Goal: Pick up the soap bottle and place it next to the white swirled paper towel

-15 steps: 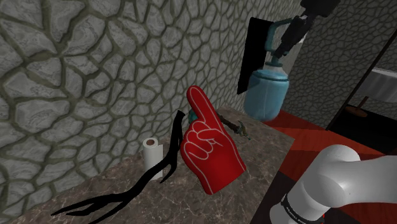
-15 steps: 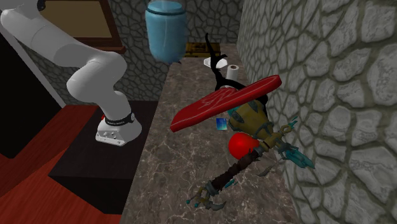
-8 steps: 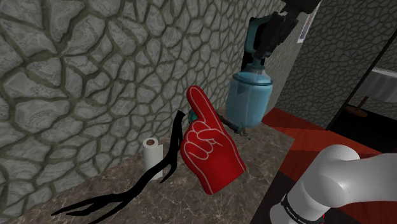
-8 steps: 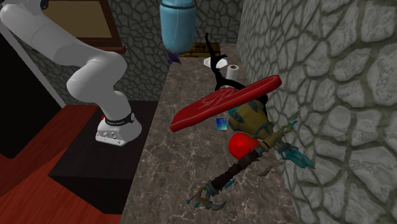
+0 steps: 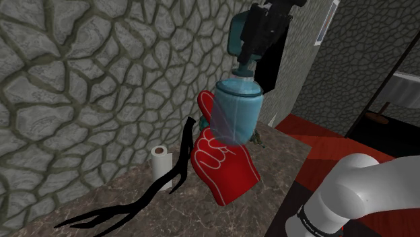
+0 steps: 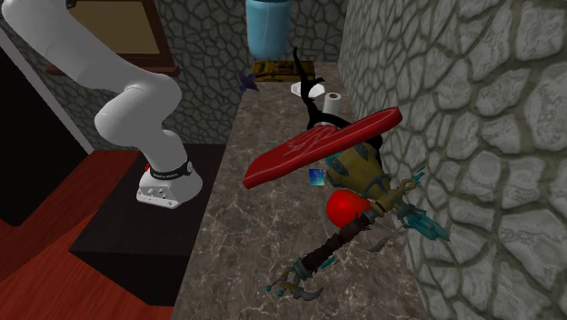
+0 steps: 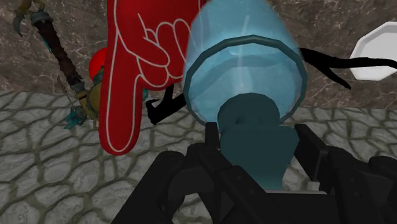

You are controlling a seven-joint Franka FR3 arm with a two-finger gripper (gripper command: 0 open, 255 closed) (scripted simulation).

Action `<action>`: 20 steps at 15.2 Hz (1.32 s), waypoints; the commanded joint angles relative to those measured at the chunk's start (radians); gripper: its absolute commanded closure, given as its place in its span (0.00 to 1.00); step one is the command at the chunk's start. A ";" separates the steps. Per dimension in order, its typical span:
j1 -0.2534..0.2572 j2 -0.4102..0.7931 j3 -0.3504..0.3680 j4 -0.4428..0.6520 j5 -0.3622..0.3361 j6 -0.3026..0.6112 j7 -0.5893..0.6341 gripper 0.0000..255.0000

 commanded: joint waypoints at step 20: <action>-0.007 0.034 0.213 -0.111 0.050 0.189 0.164 1.00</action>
